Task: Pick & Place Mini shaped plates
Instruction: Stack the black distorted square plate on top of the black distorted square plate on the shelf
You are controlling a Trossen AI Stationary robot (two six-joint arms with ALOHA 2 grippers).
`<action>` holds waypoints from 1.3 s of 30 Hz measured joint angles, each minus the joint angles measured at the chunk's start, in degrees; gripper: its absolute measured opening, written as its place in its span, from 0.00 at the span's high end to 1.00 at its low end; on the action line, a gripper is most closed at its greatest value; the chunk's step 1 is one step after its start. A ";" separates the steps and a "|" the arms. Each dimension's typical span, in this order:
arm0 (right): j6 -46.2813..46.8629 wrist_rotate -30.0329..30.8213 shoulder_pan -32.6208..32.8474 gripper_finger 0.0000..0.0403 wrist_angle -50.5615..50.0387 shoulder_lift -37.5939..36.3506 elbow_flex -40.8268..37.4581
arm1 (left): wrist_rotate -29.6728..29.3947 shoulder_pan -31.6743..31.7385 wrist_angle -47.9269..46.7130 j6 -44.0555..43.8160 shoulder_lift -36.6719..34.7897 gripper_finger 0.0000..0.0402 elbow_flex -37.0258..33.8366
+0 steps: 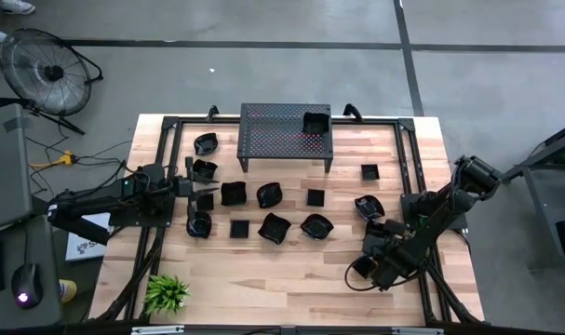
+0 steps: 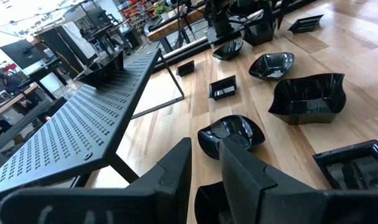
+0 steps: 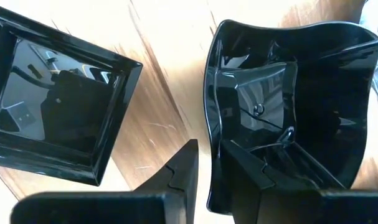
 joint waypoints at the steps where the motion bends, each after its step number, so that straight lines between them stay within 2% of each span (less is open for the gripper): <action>1: 0.15 0.17 0.00 0.85 -0.01 -0.01 0.02 | 0.00 0.00 -0.01 0.00 -0.02 0.80 0.00; 13: 1.29 0.14 0.00 0.85 0.00 -0.08 0.13 | 0.00 0.02 0.00 0.00 -0.01 0.80 0.00; 22: 0.19 3.28 -0.02 0.85 -4.54 -0.12 4.45 | 0.00 0.02 0.00 0.00 -0.02 0.80 0.00; 39: 0.28 4.49 -0.01 0.85 -4.82 -0.12 4.26 | 0.00 0.02 -0.01 -0.02 -0.02 0.80 0.00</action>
